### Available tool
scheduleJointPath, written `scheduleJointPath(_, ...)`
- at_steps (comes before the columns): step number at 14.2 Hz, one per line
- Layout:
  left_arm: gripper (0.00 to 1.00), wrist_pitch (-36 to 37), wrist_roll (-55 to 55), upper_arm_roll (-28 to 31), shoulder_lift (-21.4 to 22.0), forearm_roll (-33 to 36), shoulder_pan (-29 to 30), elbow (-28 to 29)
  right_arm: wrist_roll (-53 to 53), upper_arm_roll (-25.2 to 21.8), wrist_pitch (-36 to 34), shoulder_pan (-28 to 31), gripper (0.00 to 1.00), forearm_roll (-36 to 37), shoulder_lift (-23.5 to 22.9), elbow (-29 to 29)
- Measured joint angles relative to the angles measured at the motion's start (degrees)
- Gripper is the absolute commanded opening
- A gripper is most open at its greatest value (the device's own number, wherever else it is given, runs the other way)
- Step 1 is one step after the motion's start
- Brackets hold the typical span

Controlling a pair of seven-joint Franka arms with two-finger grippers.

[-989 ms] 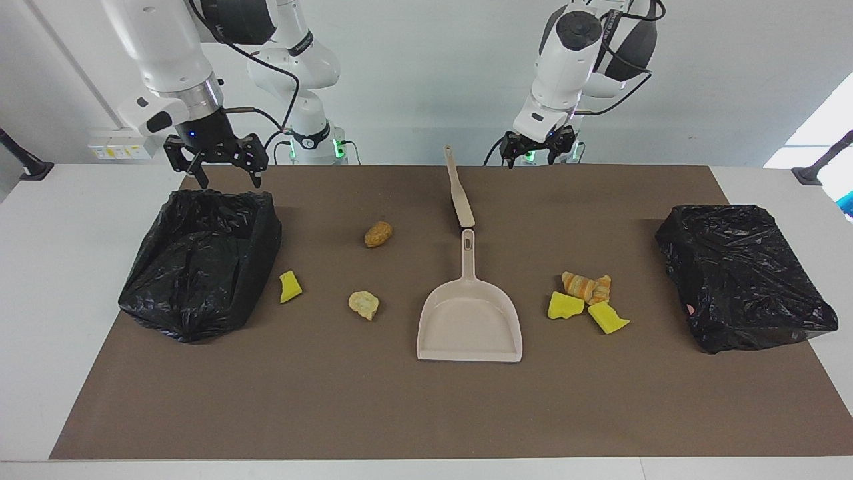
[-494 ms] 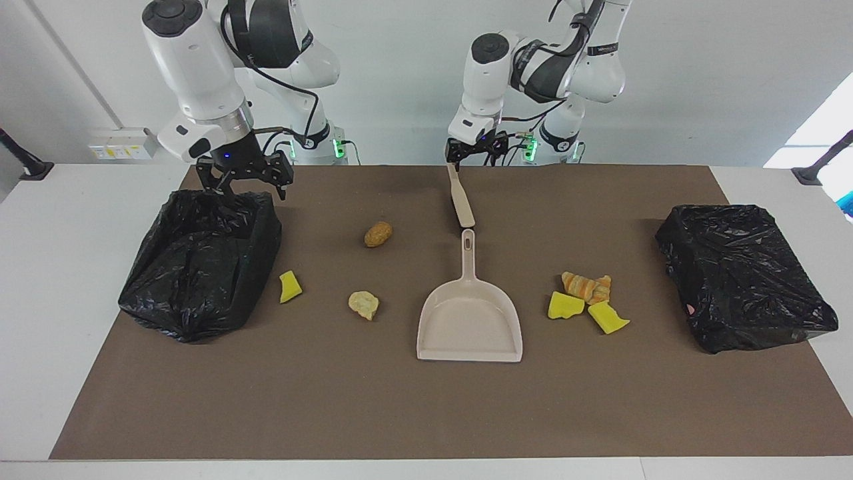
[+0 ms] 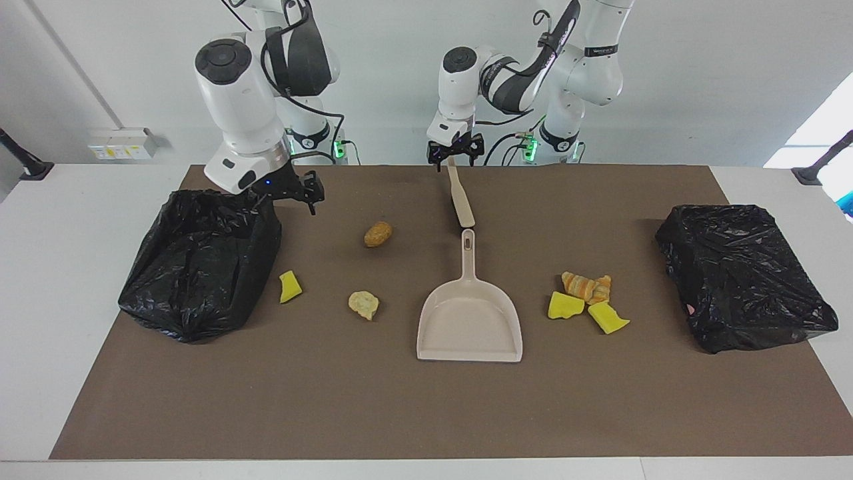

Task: Sweep and dump trash in bin

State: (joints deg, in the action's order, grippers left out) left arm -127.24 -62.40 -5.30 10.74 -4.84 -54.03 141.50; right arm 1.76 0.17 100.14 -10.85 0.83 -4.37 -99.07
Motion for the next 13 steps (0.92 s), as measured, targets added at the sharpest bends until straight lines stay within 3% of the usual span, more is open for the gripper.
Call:
scheduleJointPath(5,1.0,-2.49,-0.18,0.1,-1.03,0.0,-0.99,1.08,4.45,0.0,3.7,-2.96,1.0,-0.01,-2.57,0.0)
scheduleJointPath(7,0.63,-2.51,-0.18,0.07,-1.03,0.0,-1.22,1.25,5.44,0.01,4.92,-3.69,1.0,-0.01,-3.2,0.0)
scheduleJointPath(8,0.61,-2.51,-0.17,0.03,-1.03,0.0,-1.28,1.36,5.69,0.01,5.25,-3.91,1.0,-0.01,-3.44,0.0)
scheduleJointPath(10,0.45,-2.51,-0.12,0.01,-1.03,0.0,-1.34,1.58,5.72,0.01,5.84,-4.02,1.0,-0.01,-3.76,0.0)
scheduleJointPath(11,0.34,-2.51,-0.09,0.01,-1.03,0.0,-1.36,1.68,5.72,-0.01,5.86,-4.02,1.0,-0.01,-3.78,0.0)
scheduleJointPath(12,0.14,-2.51,-0.05,0.01,-1.03,0.0,-1.37,1.74,5.72,-0.02,5.86,-4.02,1.0,-0.01,-3.78,0.0)
scheduleJointPath(13,0.0,-2.51,-0.01,0.01,-1.03,0.0,-1.38,1.78,5.72,-0.03,5.86,-4.02,1.0,-0.01,-3.78,0.0)
